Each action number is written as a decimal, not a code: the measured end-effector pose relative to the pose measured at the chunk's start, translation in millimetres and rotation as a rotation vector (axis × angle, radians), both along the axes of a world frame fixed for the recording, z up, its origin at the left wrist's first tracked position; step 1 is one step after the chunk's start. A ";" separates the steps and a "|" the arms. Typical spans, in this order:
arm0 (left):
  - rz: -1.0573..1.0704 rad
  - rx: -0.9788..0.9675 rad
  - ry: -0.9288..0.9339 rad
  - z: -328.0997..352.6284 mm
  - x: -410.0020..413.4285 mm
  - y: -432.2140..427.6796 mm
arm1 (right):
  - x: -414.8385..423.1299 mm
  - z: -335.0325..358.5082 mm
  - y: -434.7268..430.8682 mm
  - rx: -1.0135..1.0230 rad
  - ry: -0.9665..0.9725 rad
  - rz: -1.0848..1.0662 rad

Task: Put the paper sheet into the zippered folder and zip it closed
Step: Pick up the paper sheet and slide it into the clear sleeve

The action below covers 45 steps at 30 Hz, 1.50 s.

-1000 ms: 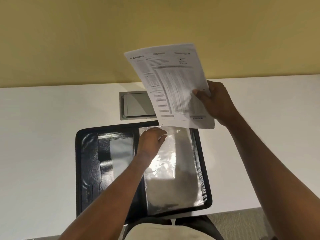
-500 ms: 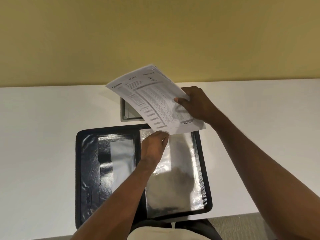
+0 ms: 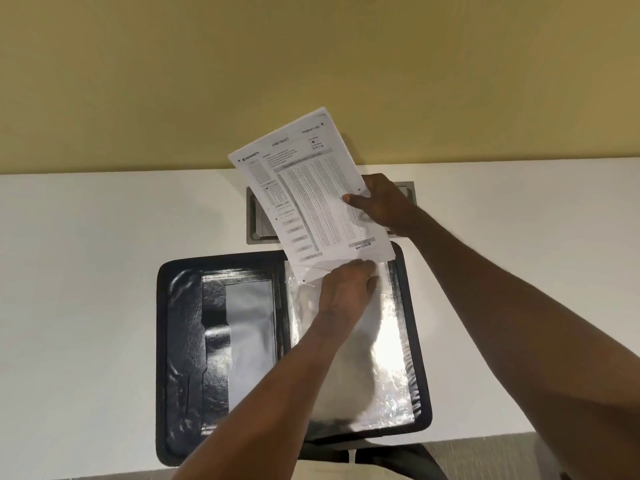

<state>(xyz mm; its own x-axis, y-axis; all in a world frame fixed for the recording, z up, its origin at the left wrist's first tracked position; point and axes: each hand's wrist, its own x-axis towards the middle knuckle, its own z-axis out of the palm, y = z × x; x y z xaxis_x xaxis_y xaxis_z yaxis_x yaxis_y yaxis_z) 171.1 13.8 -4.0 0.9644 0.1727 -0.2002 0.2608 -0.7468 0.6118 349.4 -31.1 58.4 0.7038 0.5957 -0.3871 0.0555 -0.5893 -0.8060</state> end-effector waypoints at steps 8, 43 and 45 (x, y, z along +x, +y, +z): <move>-0.046 0.167 -0.012 17.4 16.2 -23.6 | -1.2 -14.0 2.6 0.057 0.104 -0.025; -0.275 0.341 -0.145 -8.5 43.1 -17.9 | -1.6 -72.9 -36.3 -0.158 0.524 -0.090; -0.256 0.340 -0.169 -12.5 41.3 -19.8 | -2.3 -75.4 -38.4 -0.165 0.525 -0.086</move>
